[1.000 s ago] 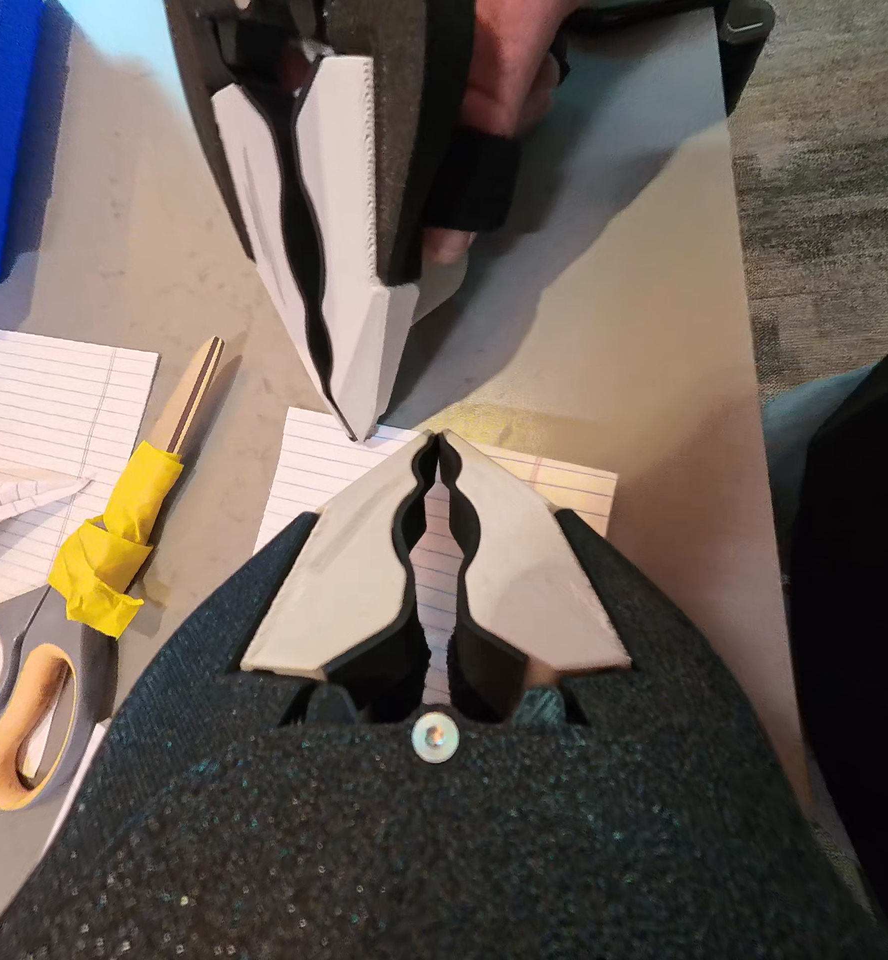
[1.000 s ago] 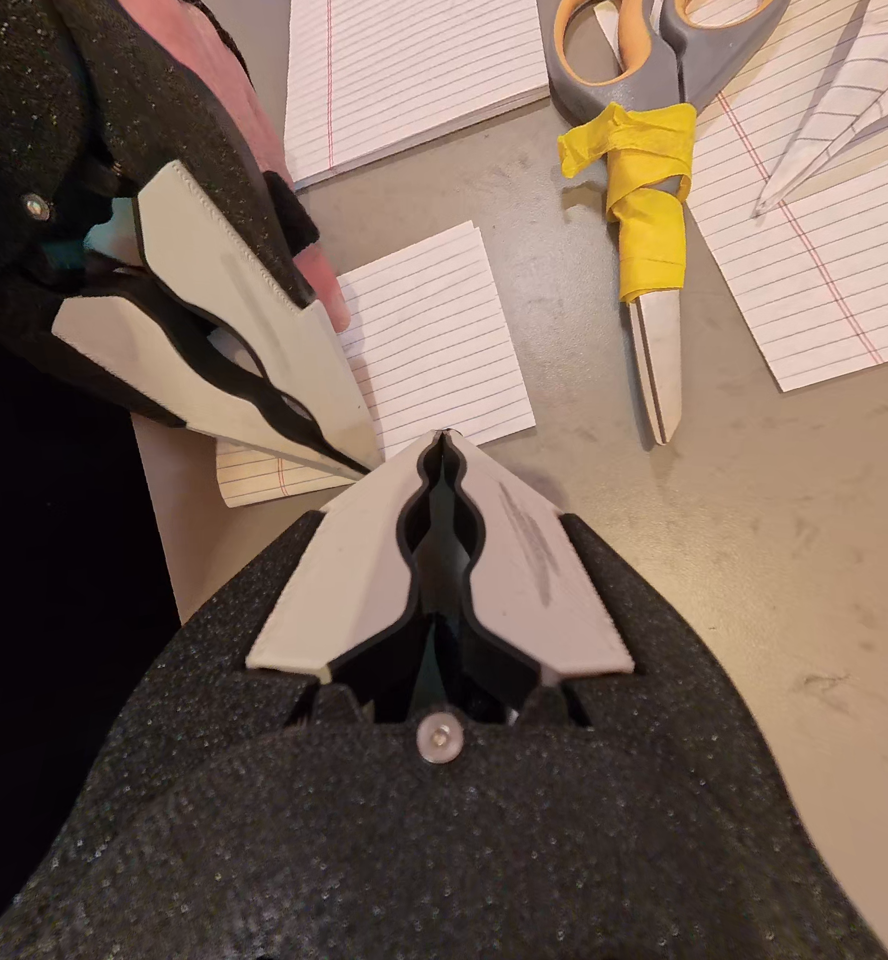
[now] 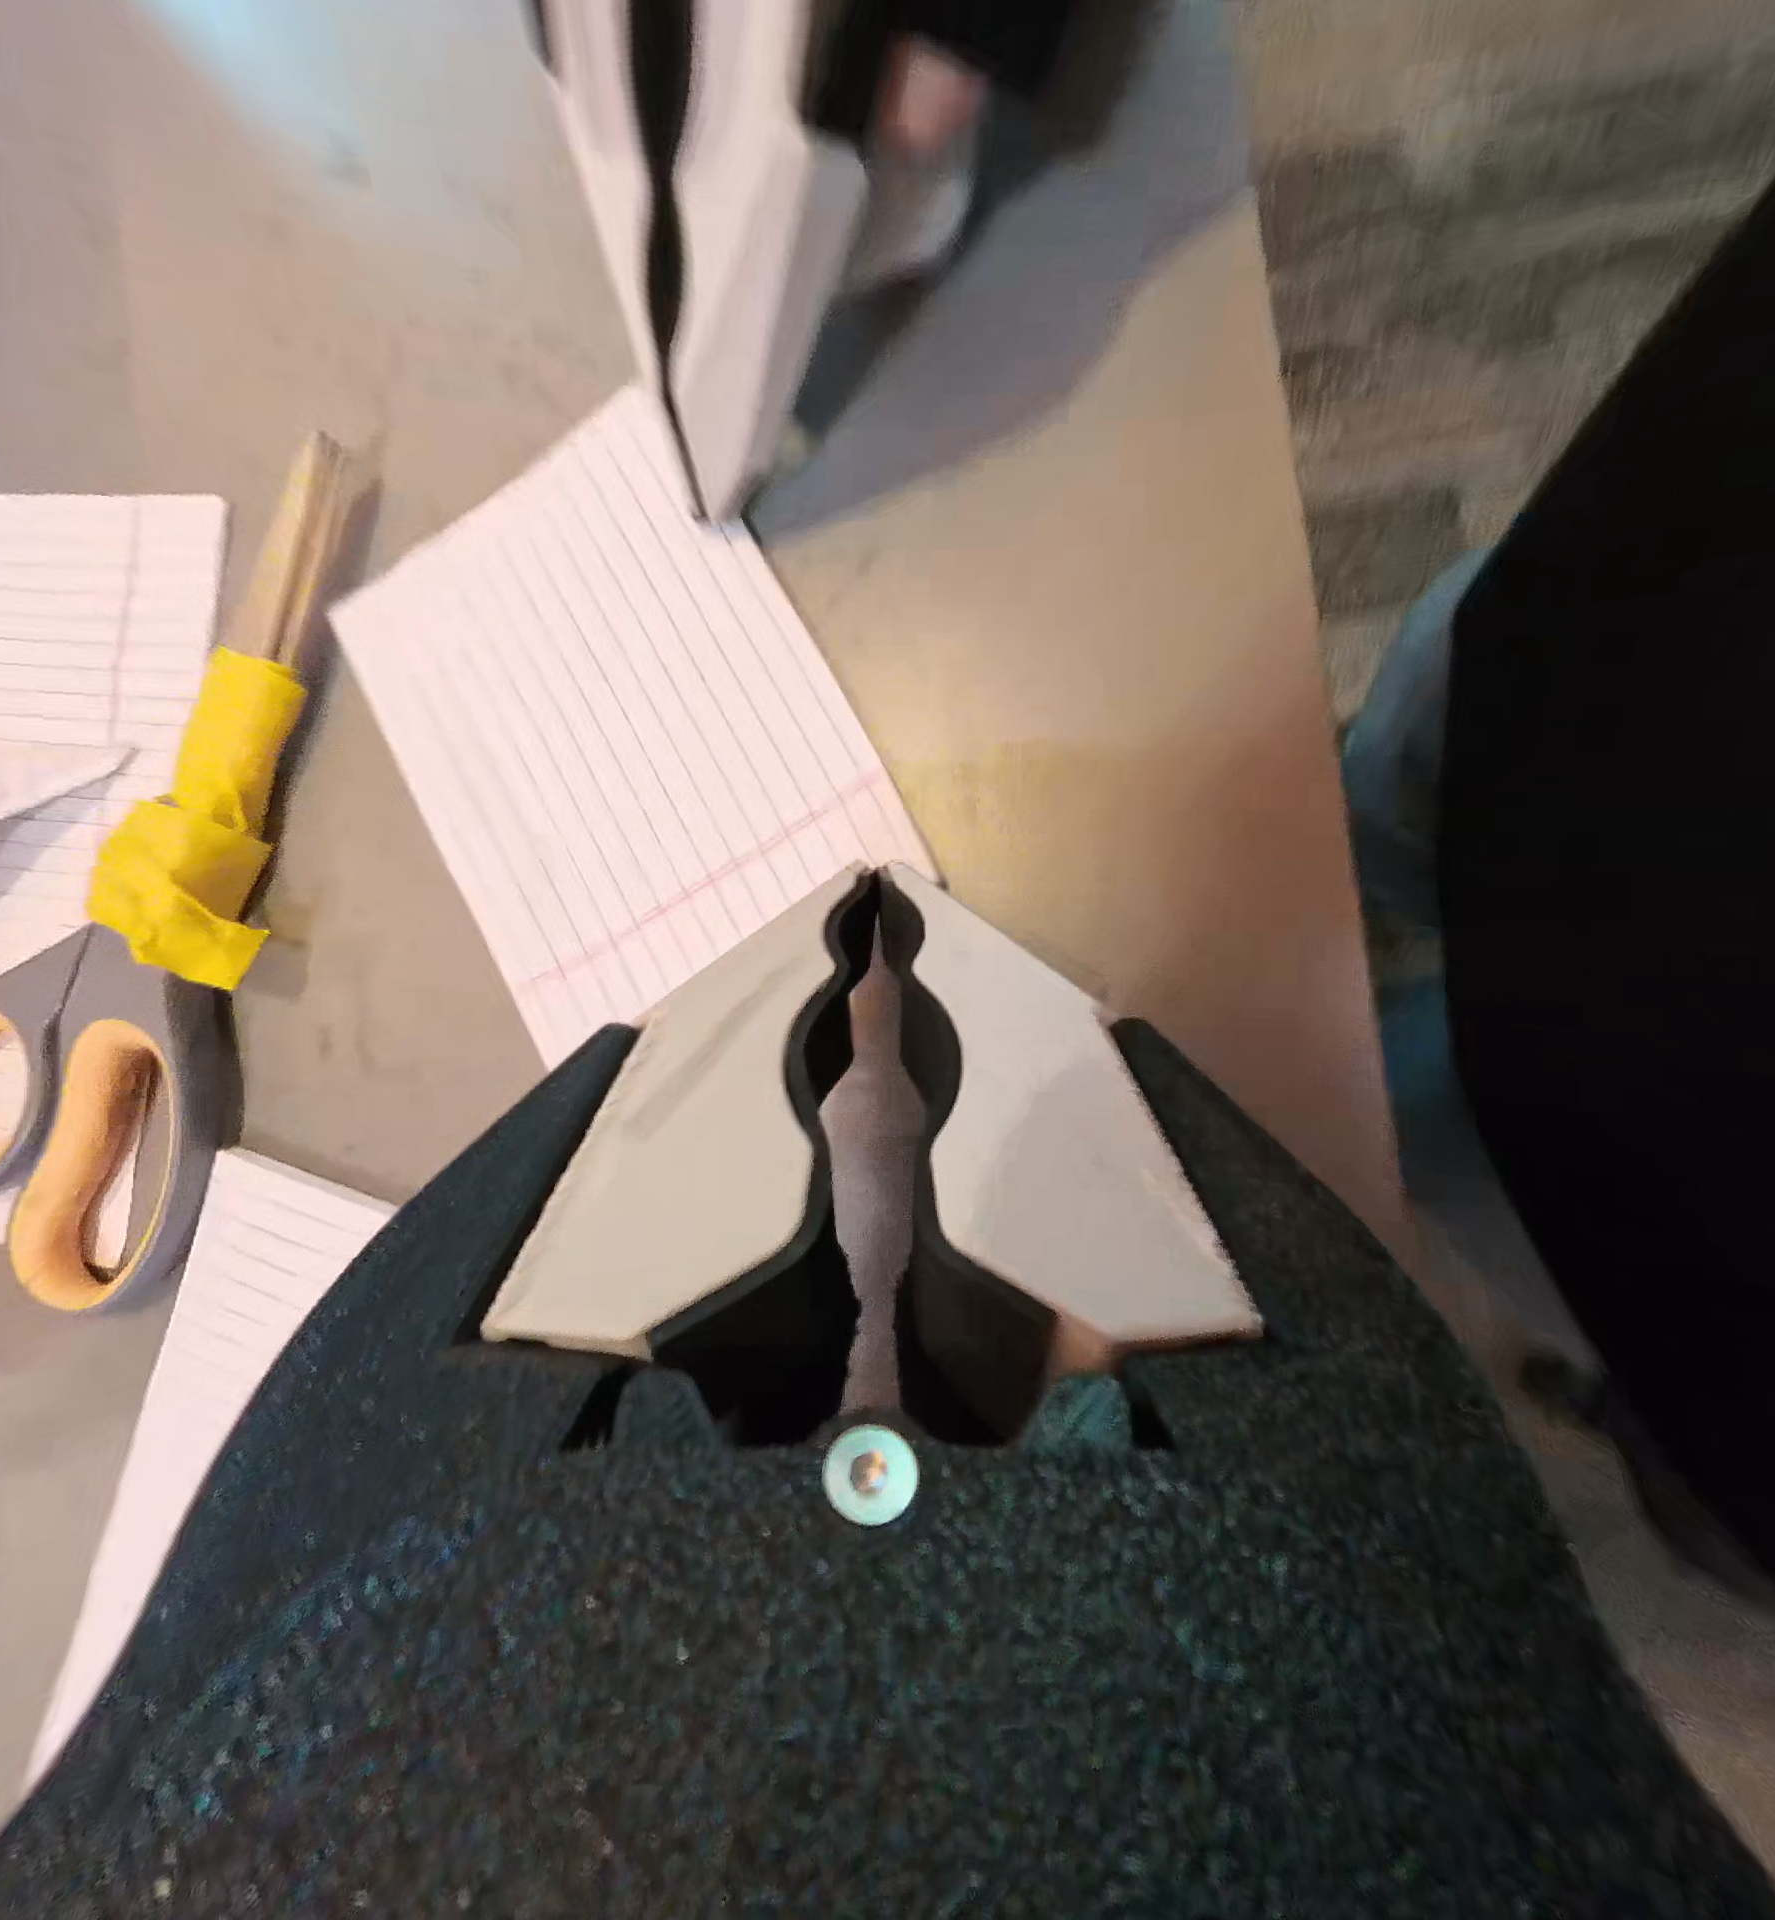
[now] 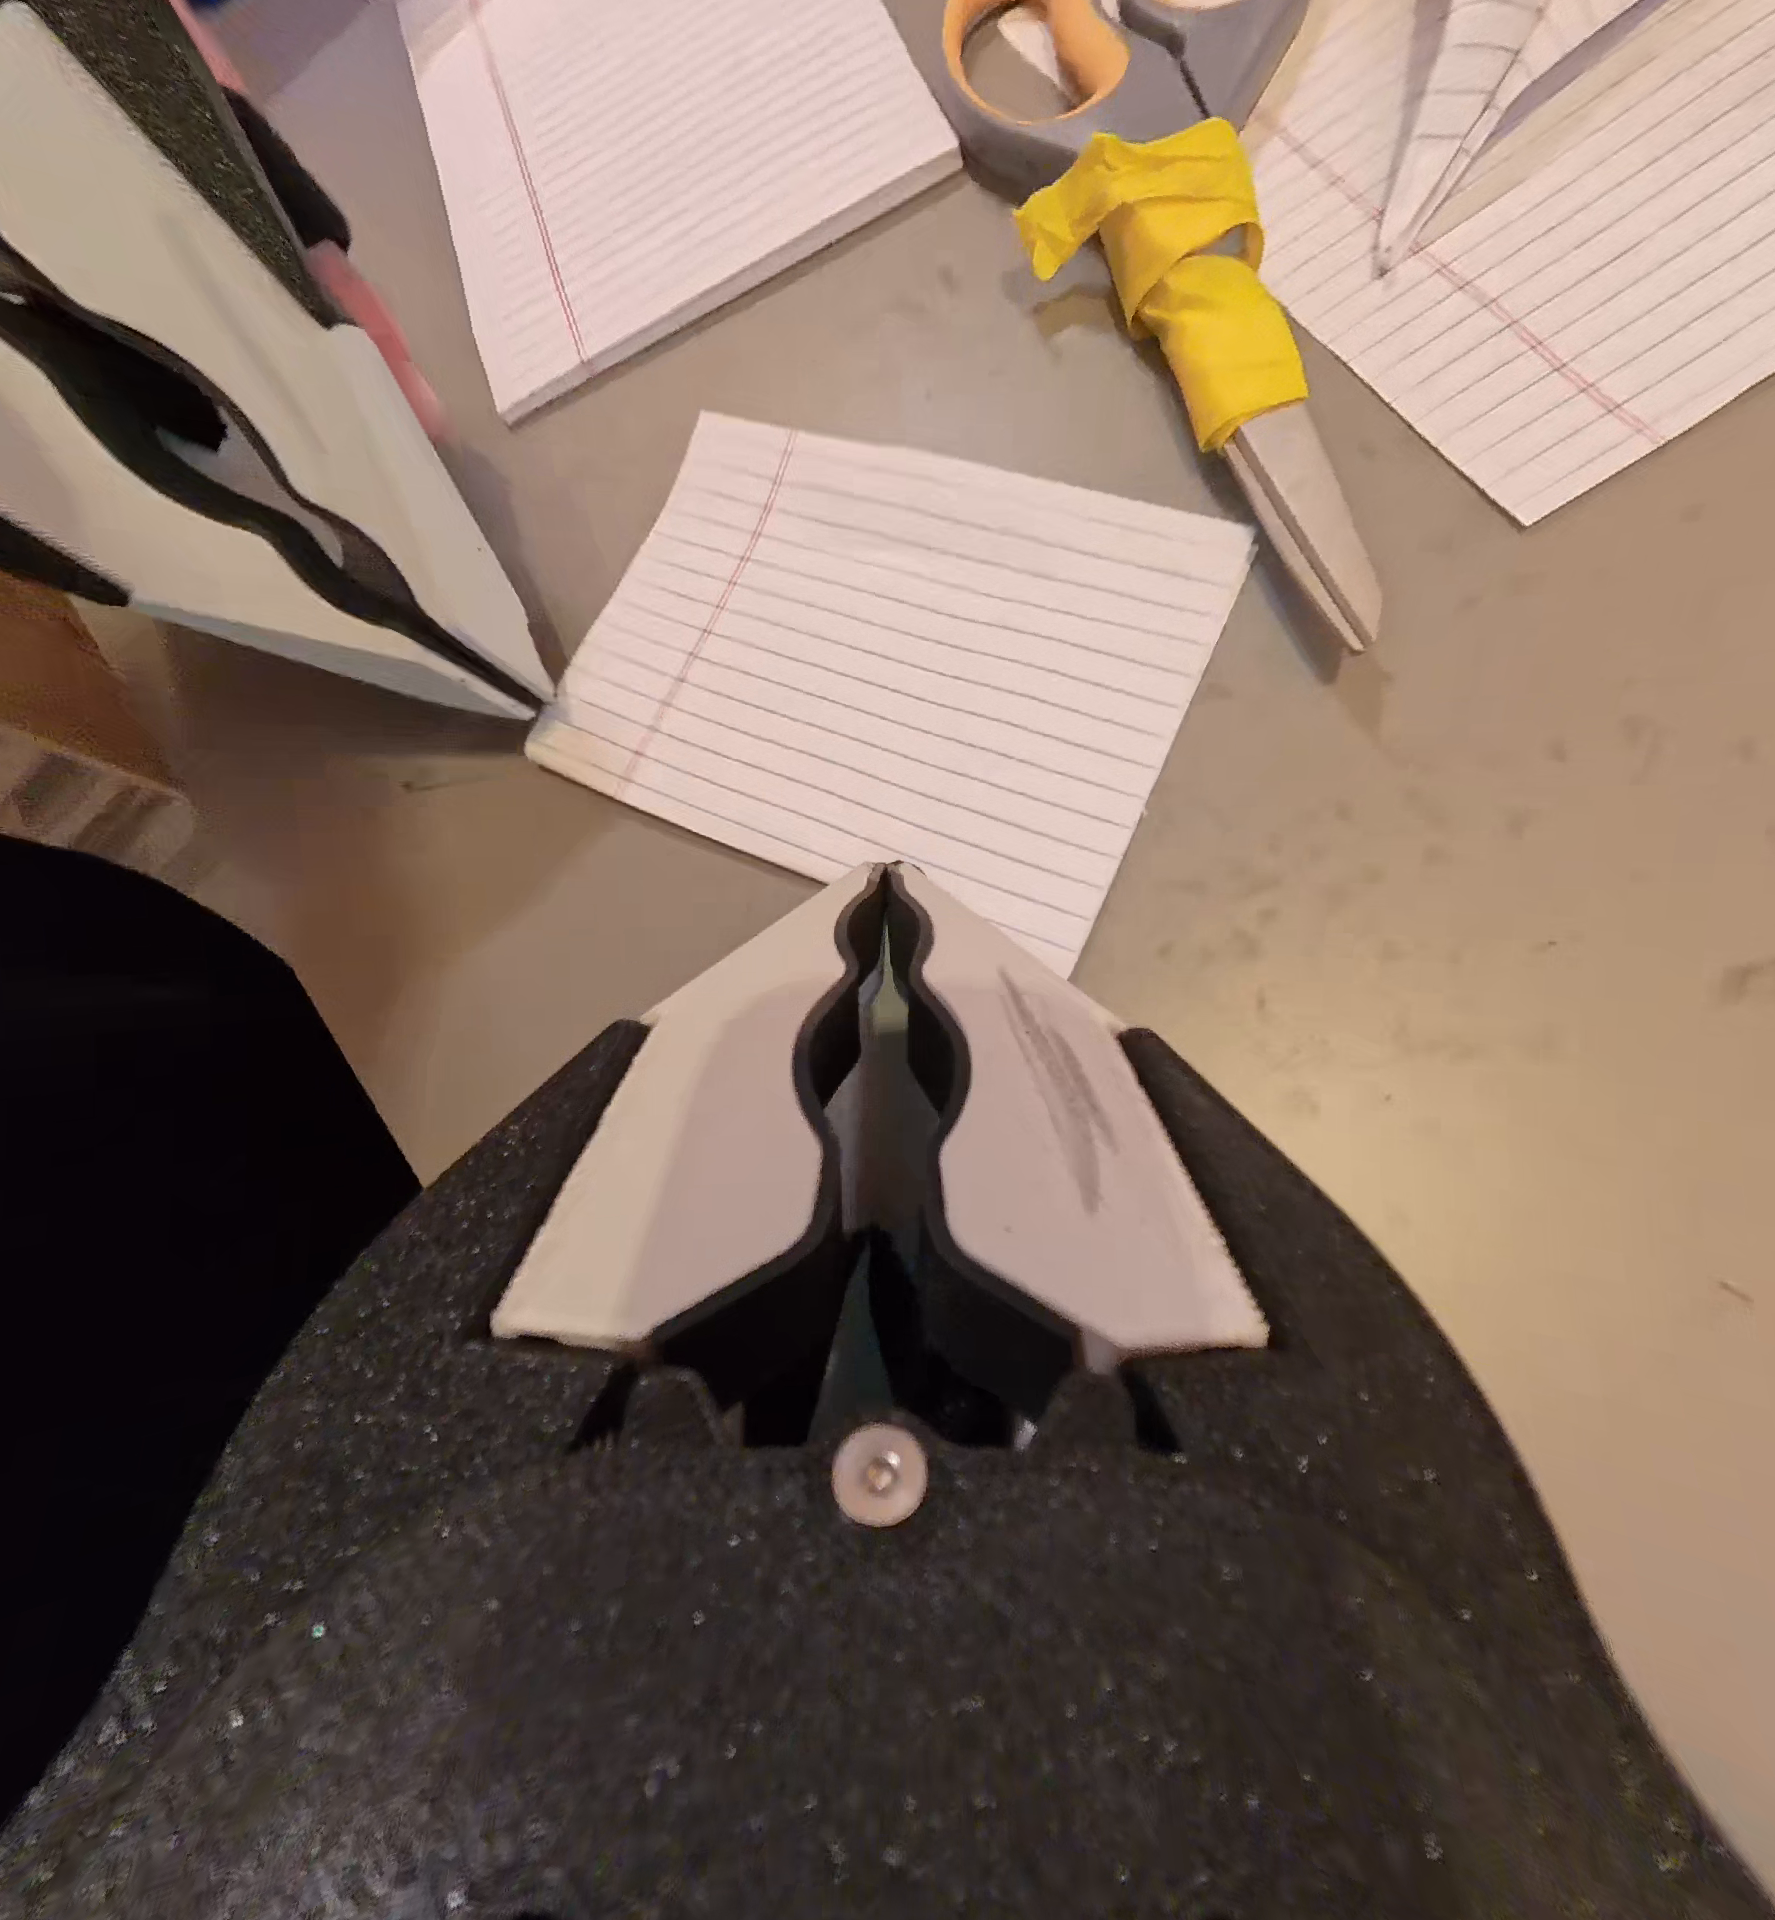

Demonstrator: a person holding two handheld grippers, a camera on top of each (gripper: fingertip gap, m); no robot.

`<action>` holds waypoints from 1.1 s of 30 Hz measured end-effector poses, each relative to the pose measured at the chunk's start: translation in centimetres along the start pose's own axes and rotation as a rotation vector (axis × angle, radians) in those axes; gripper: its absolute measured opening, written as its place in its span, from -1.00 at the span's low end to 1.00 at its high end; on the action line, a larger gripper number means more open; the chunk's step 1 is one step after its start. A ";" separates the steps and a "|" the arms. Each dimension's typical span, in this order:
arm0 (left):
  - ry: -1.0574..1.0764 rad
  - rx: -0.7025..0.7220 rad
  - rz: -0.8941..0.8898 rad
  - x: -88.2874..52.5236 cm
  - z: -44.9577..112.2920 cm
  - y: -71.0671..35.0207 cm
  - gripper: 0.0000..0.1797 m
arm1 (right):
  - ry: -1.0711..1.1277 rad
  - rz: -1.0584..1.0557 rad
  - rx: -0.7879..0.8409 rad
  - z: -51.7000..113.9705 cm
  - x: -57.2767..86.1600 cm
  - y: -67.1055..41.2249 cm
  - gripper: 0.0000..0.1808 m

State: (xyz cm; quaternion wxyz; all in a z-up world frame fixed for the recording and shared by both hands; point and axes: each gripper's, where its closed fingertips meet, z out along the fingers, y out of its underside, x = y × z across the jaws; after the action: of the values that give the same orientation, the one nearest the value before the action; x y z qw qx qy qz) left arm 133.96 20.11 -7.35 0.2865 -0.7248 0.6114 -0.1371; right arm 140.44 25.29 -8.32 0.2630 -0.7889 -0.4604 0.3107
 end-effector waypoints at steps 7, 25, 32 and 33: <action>-0.146 0.015 -0.090 -0.7 2.4 -1.4 -1.00 | 0.008 -0.084 0.033 0.4 -3.0 -1.2 -1.00; -0.137 0.077 -0.185 0.2 2.6 -1.3 -1.00 | 0.037 -0.159 -0.042 -0.7 0.8 1.0 -1.00; -0.123 0.058 -0.214 0.1 2.2 -0.9 -1.00 | 0.109 -0.134 -0.052 -1.6 2.7 1.2 -1.00; -0.108 0.055 -0.232 0.1 2.0 -0.6 -1.00 | 0.112 -0.137 -0.052 -1.6 2.7 1.2 -1.00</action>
State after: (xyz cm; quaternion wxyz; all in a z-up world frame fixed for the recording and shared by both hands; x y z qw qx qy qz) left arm 135.55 20.59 -8.58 0.3211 -0.7888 0.5031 -0.1467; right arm 143.36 26.91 -8.75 0.2886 -0.7783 -0.5055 0.2353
